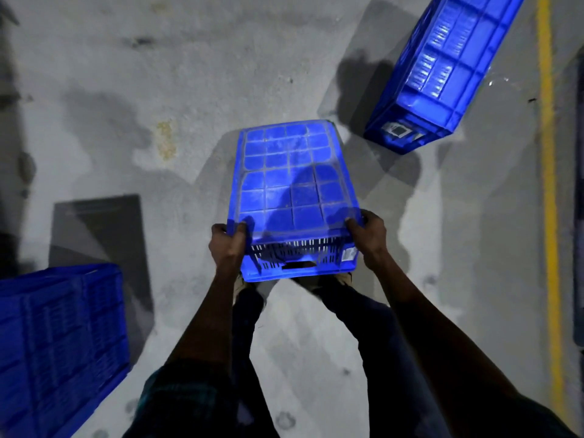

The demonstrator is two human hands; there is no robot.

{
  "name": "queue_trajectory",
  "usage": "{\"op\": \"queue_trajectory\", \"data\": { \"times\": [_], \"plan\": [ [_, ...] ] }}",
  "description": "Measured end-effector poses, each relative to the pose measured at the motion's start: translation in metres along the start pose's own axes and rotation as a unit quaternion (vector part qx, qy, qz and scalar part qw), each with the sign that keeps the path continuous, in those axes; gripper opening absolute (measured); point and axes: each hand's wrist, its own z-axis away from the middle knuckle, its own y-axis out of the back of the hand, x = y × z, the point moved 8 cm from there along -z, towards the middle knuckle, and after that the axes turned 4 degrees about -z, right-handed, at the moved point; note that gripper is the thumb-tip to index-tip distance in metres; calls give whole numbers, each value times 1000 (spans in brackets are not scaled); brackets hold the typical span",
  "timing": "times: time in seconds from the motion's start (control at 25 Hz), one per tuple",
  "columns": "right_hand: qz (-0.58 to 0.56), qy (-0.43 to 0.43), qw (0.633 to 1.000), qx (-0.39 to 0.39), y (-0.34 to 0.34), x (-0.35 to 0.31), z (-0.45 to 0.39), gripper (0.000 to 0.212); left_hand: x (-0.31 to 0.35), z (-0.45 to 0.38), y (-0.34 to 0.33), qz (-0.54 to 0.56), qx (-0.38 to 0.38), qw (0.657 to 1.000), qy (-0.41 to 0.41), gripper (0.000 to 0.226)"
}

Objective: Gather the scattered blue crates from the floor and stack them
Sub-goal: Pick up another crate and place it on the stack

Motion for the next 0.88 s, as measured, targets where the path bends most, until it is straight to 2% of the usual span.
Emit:
{"op": "queue_trajectory", "data": {
  "times": [0.2, 0.28, 0.4, 0.48, 0.6, 0.68, 0.76, 0.84, 0.88],
  "plan": [
    [5, 76, 995, 62, 10, -74, -18, 46, 62, -28, 22, 82, 36, 992, -88, 43],
    [88, 153, 979, 99, -1, -111, -25, 60, 93, -34, 25, 127, 49, 982, -132, 40],
    [259, 260, 921, 129, -40, -148, -7, 71, 137, -35, 24, 175, 51, 956, -229, 35],
    [325, 323, 882, 114, -70, -152, 15, 68, 148, -43, 20, 139, 66, 956, -250, 41],
    [373, 410, 832, 30, -115, -139, 37, 56, 153, -51, 13, 90, 63, 964, -242, 56],
    [414, 422, 807, -6, -133, -131, 35, 55, 158, -52, 14, 52, 65, 964, -254, 58],
    [456, 409, 790, -11, -141, -132, 23, 56, 157, -57, 17, 23, 62, 965, -254, 60],
    [511, 410, 755, -20, -147, -142, 11, 48, 147, -55, 21, 3, 41, 967, -250, 62],
    [539, 398, 741, -51, -148, -144, 6, 44, 141, -53, 22, 6, 25, 968, -248, 62]
  ]
}}
